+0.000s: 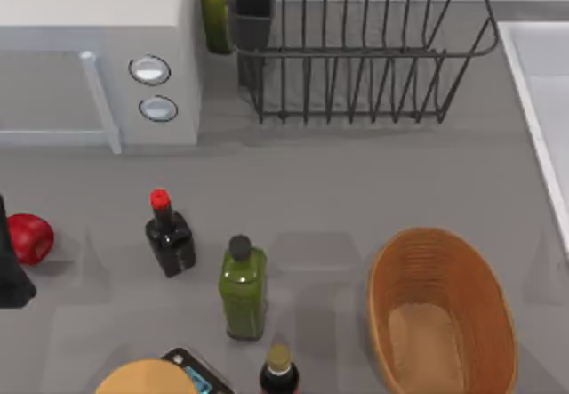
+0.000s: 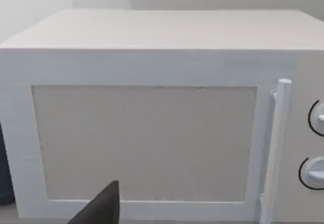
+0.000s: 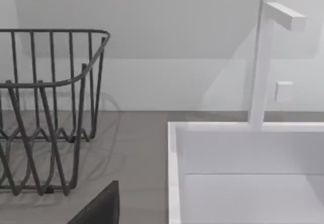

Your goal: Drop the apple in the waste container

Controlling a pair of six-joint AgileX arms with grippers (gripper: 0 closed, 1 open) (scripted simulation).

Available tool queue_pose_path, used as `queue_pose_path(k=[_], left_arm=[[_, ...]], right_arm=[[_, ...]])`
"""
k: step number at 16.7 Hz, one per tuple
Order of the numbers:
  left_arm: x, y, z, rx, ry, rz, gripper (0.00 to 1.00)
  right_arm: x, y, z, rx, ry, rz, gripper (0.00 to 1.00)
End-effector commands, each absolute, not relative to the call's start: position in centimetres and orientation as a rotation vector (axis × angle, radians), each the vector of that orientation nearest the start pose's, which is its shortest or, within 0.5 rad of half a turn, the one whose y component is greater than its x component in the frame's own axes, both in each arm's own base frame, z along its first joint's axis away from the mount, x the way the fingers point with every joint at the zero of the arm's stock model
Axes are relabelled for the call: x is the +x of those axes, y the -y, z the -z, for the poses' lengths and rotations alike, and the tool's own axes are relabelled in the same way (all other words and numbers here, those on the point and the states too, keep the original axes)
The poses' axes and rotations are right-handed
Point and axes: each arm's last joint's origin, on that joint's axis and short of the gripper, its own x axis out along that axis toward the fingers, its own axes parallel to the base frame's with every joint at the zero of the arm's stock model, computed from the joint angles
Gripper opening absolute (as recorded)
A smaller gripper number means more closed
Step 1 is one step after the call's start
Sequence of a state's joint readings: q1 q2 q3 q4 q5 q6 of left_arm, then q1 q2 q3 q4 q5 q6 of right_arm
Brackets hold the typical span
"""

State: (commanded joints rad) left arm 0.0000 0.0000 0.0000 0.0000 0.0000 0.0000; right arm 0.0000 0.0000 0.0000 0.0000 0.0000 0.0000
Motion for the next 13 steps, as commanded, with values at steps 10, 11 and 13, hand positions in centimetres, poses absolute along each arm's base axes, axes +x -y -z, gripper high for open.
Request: queue_pose_path(k=[10, 11, 13], left_arm=[[12.4, 0.0, -20.6, 0.098, -0.313, 0.008, 1.0], [13.2, 0.0, -21.3, 0.117, -0.393, 0.016, 1.0], [15.4, 0.0, -22.2, 0.158, -0.573, 0.039, 1.0]], right_arm=[[10.6, 0.1, -16.0, 0.0, 0.0, 0.0, 1.0], [10.6, 0.1, -16.0, 0.0, 0.0, 0.0, 1.0], [10.6, 0.1, -16.0, 0.0, 0.0, 0.0, 1.0]])
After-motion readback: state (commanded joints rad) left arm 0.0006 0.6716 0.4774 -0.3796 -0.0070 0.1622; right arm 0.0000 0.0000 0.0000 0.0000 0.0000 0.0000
